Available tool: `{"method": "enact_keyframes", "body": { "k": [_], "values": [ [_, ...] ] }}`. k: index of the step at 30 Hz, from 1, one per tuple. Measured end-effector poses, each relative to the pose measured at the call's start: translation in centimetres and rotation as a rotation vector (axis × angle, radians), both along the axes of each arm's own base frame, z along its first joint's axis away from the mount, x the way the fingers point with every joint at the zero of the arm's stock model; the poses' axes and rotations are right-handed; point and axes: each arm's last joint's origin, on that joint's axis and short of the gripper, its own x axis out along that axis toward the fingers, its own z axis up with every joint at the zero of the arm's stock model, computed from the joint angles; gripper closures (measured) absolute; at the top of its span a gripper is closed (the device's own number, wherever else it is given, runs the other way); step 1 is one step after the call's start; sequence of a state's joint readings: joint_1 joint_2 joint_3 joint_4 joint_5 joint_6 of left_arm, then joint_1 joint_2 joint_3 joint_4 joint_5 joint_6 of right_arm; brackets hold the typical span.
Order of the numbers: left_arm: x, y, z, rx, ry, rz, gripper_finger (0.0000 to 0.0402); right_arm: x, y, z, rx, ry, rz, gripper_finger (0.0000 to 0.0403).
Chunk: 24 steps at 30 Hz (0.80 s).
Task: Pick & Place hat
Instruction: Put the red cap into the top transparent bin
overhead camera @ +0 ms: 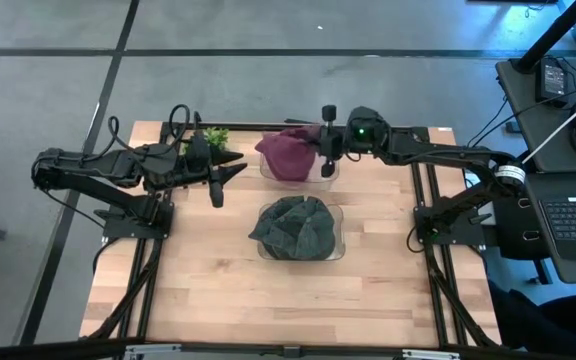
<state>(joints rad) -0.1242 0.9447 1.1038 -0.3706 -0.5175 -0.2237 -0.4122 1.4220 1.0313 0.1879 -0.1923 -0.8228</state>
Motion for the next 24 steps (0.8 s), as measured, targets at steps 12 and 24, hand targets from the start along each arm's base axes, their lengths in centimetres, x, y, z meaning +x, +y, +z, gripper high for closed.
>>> {"method": "enact_keyframes", "body": {
  "k": [12,24],
  "values": [
    [0.0,0.1,0.0,0.011,0.0,0.05,0.0276,-0.4,-0.1,-3.2,0.139,0.126,0.04,0.0366],
    [-0.1,0.1,-0.1,0.012,0.007,0.05,0.0275,-0.7,-0.5,-4.6,0.116,0.088,-0.098,0.0325]
  ]
}}
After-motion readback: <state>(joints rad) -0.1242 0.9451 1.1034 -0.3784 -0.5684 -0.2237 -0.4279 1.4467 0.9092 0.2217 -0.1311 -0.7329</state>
